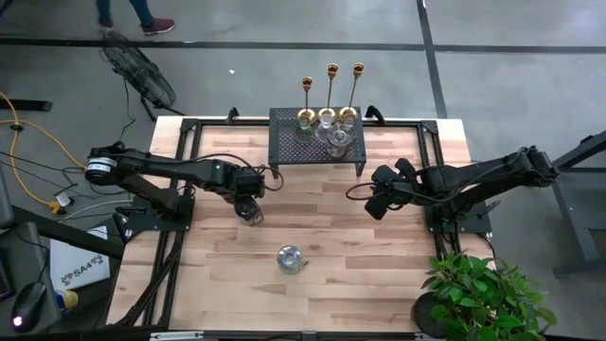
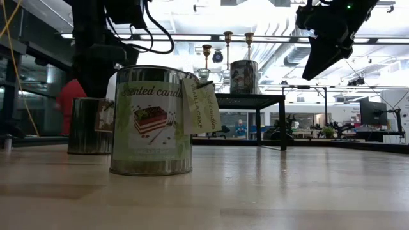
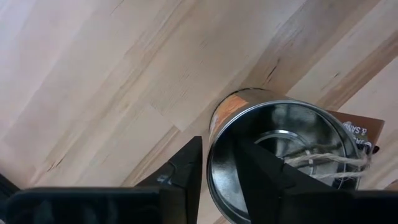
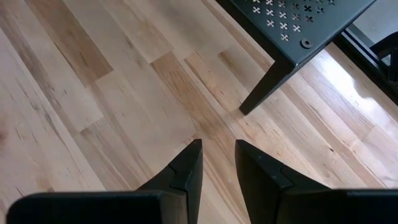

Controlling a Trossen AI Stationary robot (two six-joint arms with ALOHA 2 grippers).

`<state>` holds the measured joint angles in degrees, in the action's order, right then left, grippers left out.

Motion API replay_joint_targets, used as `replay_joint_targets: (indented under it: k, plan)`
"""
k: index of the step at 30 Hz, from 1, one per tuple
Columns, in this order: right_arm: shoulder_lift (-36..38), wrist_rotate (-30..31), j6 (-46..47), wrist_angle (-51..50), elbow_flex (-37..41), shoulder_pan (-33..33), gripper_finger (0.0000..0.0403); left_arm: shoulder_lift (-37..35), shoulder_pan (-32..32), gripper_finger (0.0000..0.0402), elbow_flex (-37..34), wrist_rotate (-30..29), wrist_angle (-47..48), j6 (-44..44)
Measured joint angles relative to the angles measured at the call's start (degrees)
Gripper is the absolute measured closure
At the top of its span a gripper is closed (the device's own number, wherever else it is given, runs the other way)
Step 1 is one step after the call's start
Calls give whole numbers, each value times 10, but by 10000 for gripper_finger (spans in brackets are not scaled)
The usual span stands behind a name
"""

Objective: Pick & Place candle stick holders
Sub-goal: Put the top silver scented candle on the shelf aligned with the silver scented candle

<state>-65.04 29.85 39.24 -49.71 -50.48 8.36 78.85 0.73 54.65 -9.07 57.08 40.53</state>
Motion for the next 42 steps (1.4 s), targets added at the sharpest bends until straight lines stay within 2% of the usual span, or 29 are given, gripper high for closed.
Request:
replay_joint_targets:
  k: [3, 11, 21, 24, 30, 42]
  plan:
    - [0, 0, 0, 1, 0, 0, 316, 0, 0, 309, -2, 0, -3, -2]
    - [0, 0, 0, 1, 0, 0, 316, -6, 0, 310, -65, 14, -75, -2]
    - [0, 0, 0, 3, 0, 0, 316, -3, 0, 312, -64, 21, -106, -33]
    - [0, 0, 0, 3, 0, 0, 316, -3, 0, 330, -64, 22, -107, -35]
    - [0, 0, 0, 3, 0, 0, 316, -3, 0, 393, -64, 28, -109, -41]
    - [0, 0, 0, 3, 0, 0, 316, -3, 0, 400, -64, 20, -114, -77]
